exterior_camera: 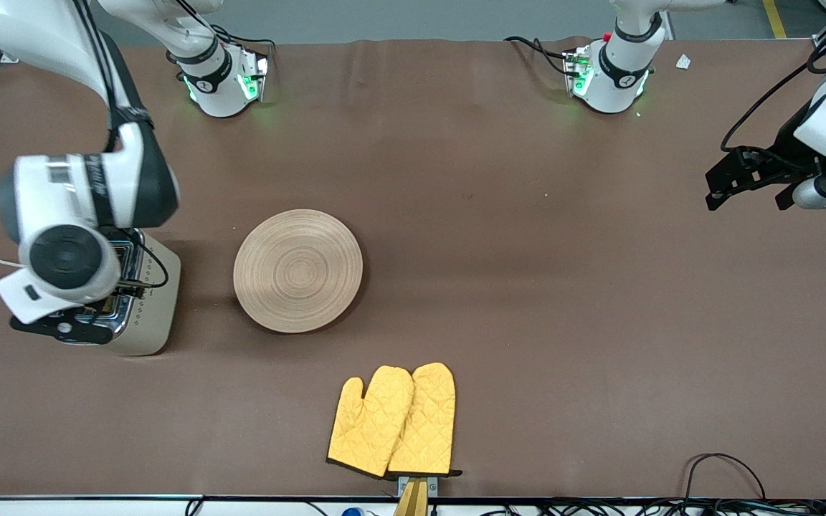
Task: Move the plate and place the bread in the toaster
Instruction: 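Open the right gripper and withdraw it from the toaster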
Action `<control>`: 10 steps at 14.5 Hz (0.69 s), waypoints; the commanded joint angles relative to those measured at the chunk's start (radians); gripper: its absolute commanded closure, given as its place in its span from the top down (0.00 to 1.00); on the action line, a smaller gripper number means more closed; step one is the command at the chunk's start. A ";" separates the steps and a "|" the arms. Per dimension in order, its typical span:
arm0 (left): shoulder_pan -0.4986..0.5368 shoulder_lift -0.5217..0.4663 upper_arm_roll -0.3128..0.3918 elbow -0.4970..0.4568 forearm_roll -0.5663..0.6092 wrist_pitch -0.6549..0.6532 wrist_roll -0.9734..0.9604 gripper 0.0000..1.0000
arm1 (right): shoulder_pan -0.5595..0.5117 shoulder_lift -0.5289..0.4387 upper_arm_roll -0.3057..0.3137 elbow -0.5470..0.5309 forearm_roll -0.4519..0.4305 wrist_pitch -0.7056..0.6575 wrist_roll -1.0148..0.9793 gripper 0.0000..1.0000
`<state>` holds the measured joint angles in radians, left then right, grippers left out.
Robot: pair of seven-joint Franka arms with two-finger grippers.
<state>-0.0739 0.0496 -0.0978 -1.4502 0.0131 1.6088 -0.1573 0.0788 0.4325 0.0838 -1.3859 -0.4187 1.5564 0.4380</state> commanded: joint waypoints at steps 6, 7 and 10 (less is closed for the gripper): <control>0.002 -0.022 0.006 -0.016 -0.009 -0.006 0.018 1.00 | -0.008 -0.155 -0.241 -0.012 0.498 0.198 -0.270 1.00; 0.002 -0.022 0.006 -0.016 -0.009 -0.006 0.018 1.00 | -0.008 -0.182 -0.255 -0.012 0.500 0.188 -0.328 1.00; 0.002 -0.022 0.006 -0.018 -0.009 -0.006 0.018 1.00 | -0.007 -0.259 -0.285 0.001 0.498 0.070 -0.429 1.00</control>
<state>-0.0737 0.0496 -0.0973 -1.4510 0.0131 1.6088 -0.1573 0.0629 0.2578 -0.1796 -1.3457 0.0600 1.6820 0.0683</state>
